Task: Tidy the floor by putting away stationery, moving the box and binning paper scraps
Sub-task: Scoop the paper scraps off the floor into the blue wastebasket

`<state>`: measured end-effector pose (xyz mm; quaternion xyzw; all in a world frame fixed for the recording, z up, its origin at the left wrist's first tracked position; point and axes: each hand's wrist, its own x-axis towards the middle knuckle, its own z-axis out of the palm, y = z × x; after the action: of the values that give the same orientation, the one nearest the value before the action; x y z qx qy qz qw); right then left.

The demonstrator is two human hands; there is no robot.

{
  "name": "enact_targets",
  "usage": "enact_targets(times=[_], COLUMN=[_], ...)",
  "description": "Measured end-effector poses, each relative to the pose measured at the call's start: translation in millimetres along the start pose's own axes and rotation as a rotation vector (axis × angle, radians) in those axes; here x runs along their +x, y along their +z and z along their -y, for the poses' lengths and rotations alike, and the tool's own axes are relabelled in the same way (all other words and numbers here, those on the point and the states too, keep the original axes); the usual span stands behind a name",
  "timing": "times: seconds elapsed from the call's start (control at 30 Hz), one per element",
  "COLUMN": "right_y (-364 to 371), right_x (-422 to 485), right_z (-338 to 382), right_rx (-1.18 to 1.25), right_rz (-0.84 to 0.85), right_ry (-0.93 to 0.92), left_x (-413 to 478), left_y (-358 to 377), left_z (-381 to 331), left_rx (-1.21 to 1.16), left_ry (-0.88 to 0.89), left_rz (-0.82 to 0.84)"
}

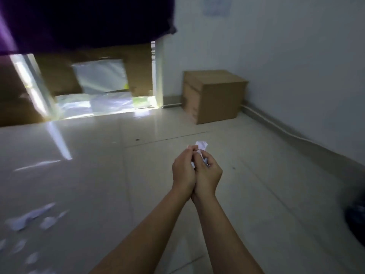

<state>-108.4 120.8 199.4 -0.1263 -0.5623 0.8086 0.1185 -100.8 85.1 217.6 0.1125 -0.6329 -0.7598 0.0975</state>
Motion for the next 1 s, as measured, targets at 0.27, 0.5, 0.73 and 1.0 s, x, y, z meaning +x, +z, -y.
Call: enact_targets(times=[0.27, 0.5, 0.73, 1.0], right_y=[-239, -434, -555, -575], right_x=[114, 181, 232, 229], right_z=[199, 289, 285, 281], right_rx=[0.013, -0.101, -0.029, -0.097], right_rz=[-0.307, -0.555, -0.685, -0.648], right_ry=[-0.230, -0.261, 0.143, 0.160], left_x=[-68, -135, -126, -91], left_y=[319, 527, 650, 682], left_z=[-40, -24, 81, 154], left_rx=[0.023, 0.039, -0.055, -0.051], left_ry=[0.058, -0.095, -0.513, -0.547], left_rz=[0.410, 0.685, 0.681, 0.707])
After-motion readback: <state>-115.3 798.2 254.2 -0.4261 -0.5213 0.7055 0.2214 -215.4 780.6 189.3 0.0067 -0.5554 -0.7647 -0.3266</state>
